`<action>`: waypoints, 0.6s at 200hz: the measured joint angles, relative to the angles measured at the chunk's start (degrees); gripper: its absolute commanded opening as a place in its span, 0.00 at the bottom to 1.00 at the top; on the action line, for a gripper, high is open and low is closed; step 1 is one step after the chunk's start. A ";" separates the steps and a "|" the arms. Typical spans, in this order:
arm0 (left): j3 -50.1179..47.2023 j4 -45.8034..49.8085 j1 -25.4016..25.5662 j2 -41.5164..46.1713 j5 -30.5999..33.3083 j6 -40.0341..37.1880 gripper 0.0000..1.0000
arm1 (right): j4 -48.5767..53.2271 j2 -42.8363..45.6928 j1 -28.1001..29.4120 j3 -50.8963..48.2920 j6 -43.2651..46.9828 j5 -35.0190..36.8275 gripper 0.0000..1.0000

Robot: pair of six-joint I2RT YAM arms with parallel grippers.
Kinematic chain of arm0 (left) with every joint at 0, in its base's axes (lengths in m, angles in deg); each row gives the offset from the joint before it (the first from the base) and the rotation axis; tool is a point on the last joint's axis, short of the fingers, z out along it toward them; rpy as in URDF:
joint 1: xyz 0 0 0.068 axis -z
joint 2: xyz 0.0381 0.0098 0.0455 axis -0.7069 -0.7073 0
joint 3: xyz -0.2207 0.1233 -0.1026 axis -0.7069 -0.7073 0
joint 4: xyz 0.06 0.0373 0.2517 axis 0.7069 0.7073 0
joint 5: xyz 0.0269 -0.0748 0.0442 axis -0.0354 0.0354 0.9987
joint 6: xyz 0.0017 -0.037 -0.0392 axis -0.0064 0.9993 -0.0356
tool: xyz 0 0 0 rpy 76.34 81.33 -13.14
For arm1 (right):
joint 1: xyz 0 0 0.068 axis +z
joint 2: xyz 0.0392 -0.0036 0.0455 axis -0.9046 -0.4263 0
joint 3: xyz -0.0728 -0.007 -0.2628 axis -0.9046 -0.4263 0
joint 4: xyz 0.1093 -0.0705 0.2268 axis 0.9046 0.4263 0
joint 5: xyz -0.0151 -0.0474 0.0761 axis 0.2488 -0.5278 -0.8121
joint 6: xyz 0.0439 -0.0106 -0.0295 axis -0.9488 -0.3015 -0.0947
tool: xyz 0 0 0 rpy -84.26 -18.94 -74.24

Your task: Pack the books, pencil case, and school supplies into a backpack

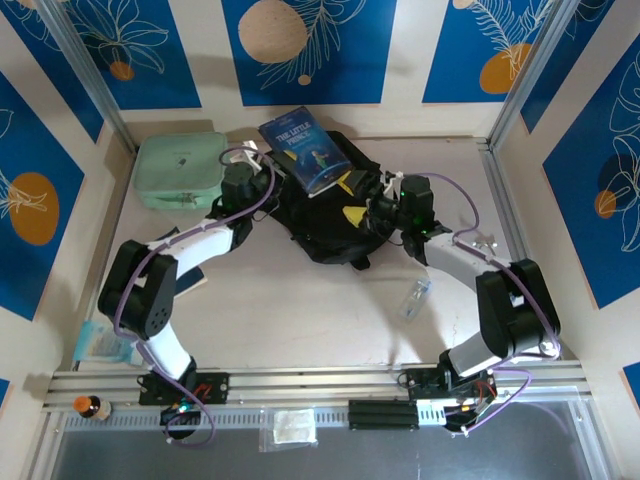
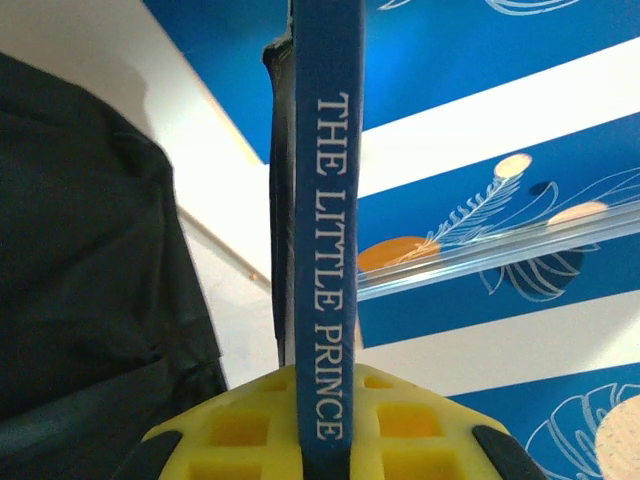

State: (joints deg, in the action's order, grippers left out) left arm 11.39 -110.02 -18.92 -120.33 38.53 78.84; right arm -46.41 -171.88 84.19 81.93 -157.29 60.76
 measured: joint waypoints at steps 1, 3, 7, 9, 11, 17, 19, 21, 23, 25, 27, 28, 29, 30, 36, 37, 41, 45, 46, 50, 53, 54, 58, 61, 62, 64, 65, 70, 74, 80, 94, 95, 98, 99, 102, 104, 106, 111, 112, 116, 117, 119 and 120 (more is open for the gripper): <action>0.02 -0.02 0.02 0.00 0.04 0.09 0.00 | -0.17 -0.11 0.02 0.02 -0.15 -0.04 0.97; 0.13 -0.15 0.09 0.00 0.20 0.37 0.00 | -0.70 -0.42 0.11 0.07 -0.59 -0.04 0.97; 0.31 -0.44 0.31 -0.04 0.42 0.85 0.00 | -1.51 -1.20 0.13 0.28 -1.18 -0.07 0.96; 0.37 -0.52 0.35 -0.07 0.48 0.90 0.00 | -1.86 -1.55 0.15 0.42 -1.55 -0.09 0.96; 0.46 -0.72 0.44 -0.13 0.57 1.14 0.00 | -2.14 -1.84 0.15 0.52 -1.77 -0.02 0.96; 0.66 -1.07 0.70 -0.17 0.85 1.66 0.00 | -2.99 -3.02 0.31 1.07 -2.45 -0.07 0.96; 0.70 -1.16 0.76 -0.20 0.96 1.84 0.00 | -3.32 -3.41 0.35 1.29 -2.73 -0.02 0.95; 0.74 -1.27 0.87 -0.22 1.03 2.10 0.00 | -3.61 -3.89 0.37 1.57 -2.95 -0.07 0.95; 0.79 -1.31 0.92 -0.22 1.09 2.29 0.00 | -3.78 -4.26 0.39 1.84 -3.13 -0.09 0.95; 0.81 -1.38 1.01 -0.22 1.18 2.36 0.00 | -3.98 -4.68 0.39 2.12 -3.39 -0.07 0.95; 0.85 -1.46 1.09 -0.22 1.29 2.56 0.00 | -4.20 -5.14 0.42 2.47 -3.58 -0.07 0.95; 0.85 -1.49 1.11 -0.22 1.29 2.64 0.00 | -4.24 -5.27 0.42 2.58 -3.65 -0.09 0.95; 0.85 -1.51 1.16 -0.22 1.31 2.80 0.00 | -4.26 -5.38 0.42 2.67 -3.67 -0.09 0.94; 0.85 -1.55 1.18 -0.22 1.36 2.82 0.00 | -4.42 -5.64 0.42 2.89 -3.76 -0.07 0.94; 0.87 -1.75 1.40 -0.24 1.49 3.34 0.00 | -4.92 -6.69 0.39 3.85 -4.20 -0.04 0.93; 0.90 -1.77 1.44 -0.24 1.53 3.45 0.00 | -4.96 -6.80 0.39 3.96 -4.24 -0.04 0.93; 0.90 -1.95 1.55 -0.28 1.64 3.78 0.00 | -5.33 -7.54 0.39 4.66 -4.59 -0.07 0.92; 0.90 -2.12 1.66 -0.35 1.70 4.00 0.00 | -5.66 -7.96 0.39 5.14 -4.81 0.02 0.92; 0.90 -2.14 1.68 -0.35 1.70 4.07 0.00 | -5.77 -8.04 0.39 5.25 -4.85 0.02 0.92; 0.90 -2.32 1.77 -0.44 1.73 4.28 0.00 | -6.25 -8.59 0.42 5.79 -5.05 -0.02 0.91; 0.92 -2.43 1.84 -0.50 1.73 4.48 0.00 | -6.56 -8.90 0.42 6.19 -5.20 0.00 0.90; 0.94 -2.47 1.86 -0.55 1.73 4.63 0.00 | -6.64 -8.98 0.42 6.27 -5.25 -0.02 0.90; 0.98 -2.51 1.90 -0.61 1.73 4.92 0.00 | -7.04 -9.44 0.42 6.84 -5.53 0.00 0.88; 1.01 -2.51 1.95 -0.72 1.73 5.18 0.00 | -7.45 -9.75 0.44 7.19 -5.62 -0.02 0.87; 1.03 -2.54 1.95 -0.79 1.73 5.27 0.00 | -7.65 -9.90 0.46 7.34 -5.70 -0.04 0.87; 1.07 -2.56 1.95 -0.83 1.73 5.33 0.00 | -7.80 -10.05 0.48 7.52 -5.86 -0.02 0.86; 1.07 -2.56 1.97 -0.87 1.73 5.35 0.00 | -7.98 -10.19 0.48 7.65 -5.95 0.02 0.86; 1.18 -2.58 1.99 -1.05 1.73 5.73 0.00 | -8.59 -10.60 0.52 8.09 -6.25 0.02 0.83; 1.25 -2.60 1.99 -1.22 1.73 5.92 0.00 | -9.09 -10.93 0.55 8.33 -6.40 0.02 0.80; 1.27 -2.71 1.99 -1.40 1.73 6.25 0.00 | -9.88 -11.28 0.61 8.52 -6.82 0.15 0.75; 1.29 -2.93 1.99 -1.75 1.75 6.84 0.00 | -11.56 -12.04 0.79 8.57 -7.50 0.35 0.64; 1.29 -2.93 1.99 -1.75 1.75 6.86 0.00 | -11.76 -12.15 0.83 8.57 -7.56 0.35 0.63; 1.29 -2.93 1.99 -1.79 1.75 6.95 0.00 | -12.00 -12.37 0.85 8.57 -8.17 0.42 0.60; 1.29 -2.93 1.99 -1.81 1.75 7.02 0.00 | -12.02 -12.39 0.85 8.57 -8.13 0.42 0.59; 1.29 -2.93 1.99 -1.84 1.75 7.06 0.00 | -12.41 -12.55 0.90 8.57 -7.91 0.37 0.57; 1.29 -2.93 1.99 -1.84 1.75 7.08 0.00 | -12.70 -12.76 0.90 8.57 -8.44 0.44 0.55; 1.29 -2.91 1.99 -1.86 1.75 7.08 0.00 | -12.70 -12.83 0.90 8.57 -8.26 0.39 0.53; 1.29 -2.91 1.99 -1.88 1.75 7.10 0.00 | -13.16 -13.11 0.96 8.57 -8.66 0.44 0.48; 1.29 -2.91 1.99 -1.88 1.75 7.13 0.00 | -13.16 -13.14 0.98 8.57 -8.57 0.39 0.47; 1.29 -2.91 1.99 -1.88 1.75 7.15 0.00 | -13.60 -13.25 0.98 8.57 -8.59 0.46 0.43; 1.29 -2.89 1.99 -1.88 1.75 7.15 0.00 | -13.64 -13.27 1.01 8.57 -8.74 0.52 0.42; 1.29 -2.86 1.99 -1.88 1.75 7.17 0.00 | -13.64 -13.31 1.01 8.57 -8.59 0.50 0.40; 1.29 -2.86 1.99 -1.88 1.75 7.19 0.00 | -13.75 -13.31 1.01 8.57 -8.31 0.50 0.39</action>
State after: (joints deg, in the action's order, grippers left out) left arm 12.68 -112.88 -16.93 -122.21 40.27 86.03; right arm -60.16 -185.19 85.19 90.50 -165.59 61.27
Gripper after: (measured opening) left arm 0.099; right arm 0.507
